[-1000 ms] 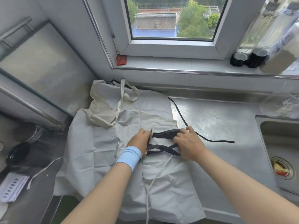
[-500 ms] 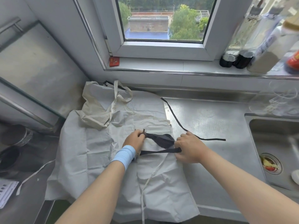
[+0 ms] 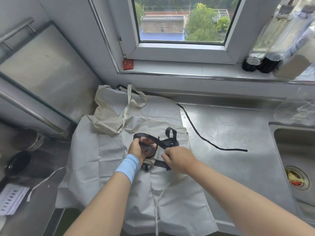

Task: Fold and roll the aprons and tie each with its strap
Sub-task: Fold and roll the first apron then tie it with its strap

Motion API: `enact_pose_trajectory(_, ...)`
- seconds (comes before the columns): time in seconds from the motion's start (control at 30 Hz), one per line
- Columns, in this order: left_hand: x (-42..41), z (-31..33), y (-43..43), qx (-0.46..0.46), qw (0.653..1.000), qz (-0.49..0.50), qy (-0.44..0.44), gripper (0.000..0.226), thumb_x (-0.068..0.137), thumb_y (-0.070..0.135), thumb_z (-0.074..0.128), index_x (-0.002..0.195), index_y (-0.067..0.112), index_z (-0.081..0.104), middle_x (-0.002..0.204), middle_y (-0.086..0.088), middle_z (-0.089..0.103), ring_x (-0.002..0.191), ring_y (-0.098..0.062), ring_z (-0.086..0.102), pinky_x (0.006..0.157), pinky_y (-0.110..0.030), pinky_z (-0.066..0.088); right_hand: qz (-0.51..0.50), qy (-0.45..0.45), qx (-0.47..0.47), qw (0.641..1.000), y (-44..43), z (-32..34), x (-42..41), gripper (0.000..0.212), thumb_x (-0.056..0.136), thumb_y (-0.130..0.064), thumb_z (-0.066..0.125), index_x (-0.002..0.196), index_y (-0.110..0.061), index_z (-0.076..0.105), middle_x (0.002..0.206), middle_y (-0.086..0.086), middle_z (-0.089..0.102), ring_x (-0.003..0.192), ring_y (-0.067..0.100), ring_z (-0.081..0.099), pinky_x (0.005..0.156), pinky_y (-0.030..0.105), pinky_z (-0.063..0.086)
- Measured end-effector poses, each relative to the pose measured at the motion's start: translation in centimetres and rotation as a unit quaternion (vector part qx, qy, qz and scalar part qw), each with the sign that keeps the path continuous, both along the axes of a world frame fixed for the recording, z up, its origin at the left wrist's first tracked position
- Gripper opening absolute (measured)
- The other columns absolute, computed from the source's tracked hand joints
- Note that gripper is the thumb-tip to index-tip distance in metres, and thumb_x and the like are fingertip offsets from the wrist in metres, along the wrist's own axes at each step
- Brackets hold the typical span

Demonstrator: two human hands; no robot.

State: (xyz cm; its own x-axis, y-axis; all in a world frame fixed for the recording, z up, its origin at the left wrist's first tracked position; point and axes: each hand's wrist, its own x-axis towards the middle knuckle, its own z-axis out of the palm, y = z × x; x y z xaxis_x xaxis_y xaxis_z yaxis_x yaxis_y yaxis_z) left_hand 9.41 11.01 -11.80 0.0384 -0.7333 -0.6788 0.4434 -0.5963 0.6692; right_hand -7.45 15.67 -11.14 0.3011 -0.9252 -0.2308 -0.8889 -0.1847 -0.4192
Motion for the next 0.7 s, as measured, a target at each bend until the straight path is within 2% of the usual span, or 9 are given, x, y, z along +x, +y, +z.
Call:
enact_pose_trajectory(0.07,0.2,0.0,0.1,-0.006,1.0,-0.012,0.019,0.035,0.092,0.014,0.034,0.061,0.014,0.049,0.06,-0.006,0.056,0.059,-0.025,0.056,0.073,-0.038,0.049,-0.073,-0.08,-0.007,0.994,-0.7,0.6,1.3,0.038,0.094,-0.047,0.041,0.07,-0.019,0.047,0.065,-0.003,0.053,0.068,0.025,0.054,0.06,0.036,0.041)
enact_pose_trajectory(0.17,0.6,0.0,0.2,-0.028,0.993,-0.11,-0.038,0.022,0.087,0.01,0.045,0.068,0.007,0.055,0.07,-0.014,0.058,0.06,-0.022,0.054,0.066,-0.03,0.046,-0.103,-0.165,-0.065,0.979,-2.2,1.6,1.7,0.022,0.076,-0.039,0.038,0.073,-0.019,0.043,0.064,-0.007,0.045,0.066,0.025,0.046,0.062,0.036,0.03)
enact_pose_trajectory(0.27,0.5,0.0,0.0,-0.051,0.958,-0.254,-0.126,0.011,0.087,0.001,0.05,0.085,0.009,0.056,0.077,-0.008,0.057,0.067,-0.012,0.058,0.061,-0.018,0.048,-0.068,-0.137,-0.109,0.982,-4.0,2.5,0.5,0.012,0.073,-0.021,0.044,0.084,-0.018,0.046,0.076,0.001,0.054,0.07,0.028,0.046,0.063,0.036,0.033)
enact_pose_trajectory(0.33,-0.1,0.4,-0.2,-0.057,0.93,-0.327,-0.155,0.018,0.078,0.008,0.057,0.095,0.011,0.051,0.078,-0.002,0.053,0.067,-0.006,0.055,0.057,-0.013,0.046,-0.03,-0.115,-0.128,0.985,-4.9,2.6,-0.3,0.012,0.078,-0.012,0.048,0.09,-0.016,0.049,0.086,0.003,0.054,0.068,0.027,0.044,0.06,0.035,0.035)
enact_pose_trajectory(0.47,-1.4,1.7,-0.2,-0.033,0.942,-0.299,-0.149,0.02,0.087,0.031,0.049,0.095,0.014,0.043,0.071,-0.003,0.053,0.071,-0.02,0.058,0.071,-0.027,0.049,-0.052,-0.157,-0.128,0.978,-5.7,2.7,-0.8,0.025,0.08,-0.005,0.056,0.084,-0.026,0.044,0.087,-0.009,0.045,0.068,0.021,0.045,0.059,0.04,0.044)
enact_pose_trajectory(0.53,-1.6,1.3,-0.4,-0.036,0.94,-0.293,-0.17,0.03,0.089,0.037,0.039,0.098,0.009,0.044,0.072,-0.009,0.062,0.078,-0.029,0.064,0.082,-0.036,0.053,-0.097,-0.208,-0.099,0.968,-5.6,2.9,0.0,0.022,0.077,-0.003,0.058,0.083,-0.021,0.048,0.089,-0.007,0.046,0.071,0.013,0.046,0.065,0.031,0.043)
enact_pose_trajectory(0.57,-1.6,1.1,-0.5,-0.054,0.925,-0.318,-0.199,0.037,0.083,0.039,0.037,0.102,0.009,0.048,0.076,-0.01,0.067,0.082,-0.03,0.066,0.088,-0.04,0.053,-0.117,-0.228,-0.082,0.963,-5.6,2.9,0.6,0.019,0.076,-0.002,0.059,0.084,-0.017,0.051,0.091,-0.004,0.047,0.073,0.007,0.047,0.068,0.024,0.04)
enact_pose_trajectory(0.63,-1.4,0.5,-0.6,-0.123,0.848,-0.422,-0.296,0.031,0.076,0.037,0.038,0.093,0.028,0.062,0.08,0.001,0.071,0.087,-0.026,0.066,0.091,-0.04,0.051,-0.155,-0.223,-0.069,0.96,-6.0,3.0,1.5,0.014,0.081,-0.004,0.061,0.092,-0.012,0.057,0.099,0.0,0.047,0.077,0.007,0.051,0.066,0.011,0.035)
enact_pose_trajectory(0.7,-1.3,0.5,-0.4,-0.118,0.787,-0.486,-0.361,0.024,0.077,0.036,0.043,0.081,0.037,0.067,0.082,0.005,0.071,0.088,-0.024,0.066,0.086,-0.035,0.052,-0.193,-0.164,-0.058,0.966,-6.5,3.5,2.3,0.025,0.086,-0.023,0.068,0.104,-0.015,0.053,0.099,0.001,0.048,0.08,0.02,0.054,0.063,0.021,0.036)
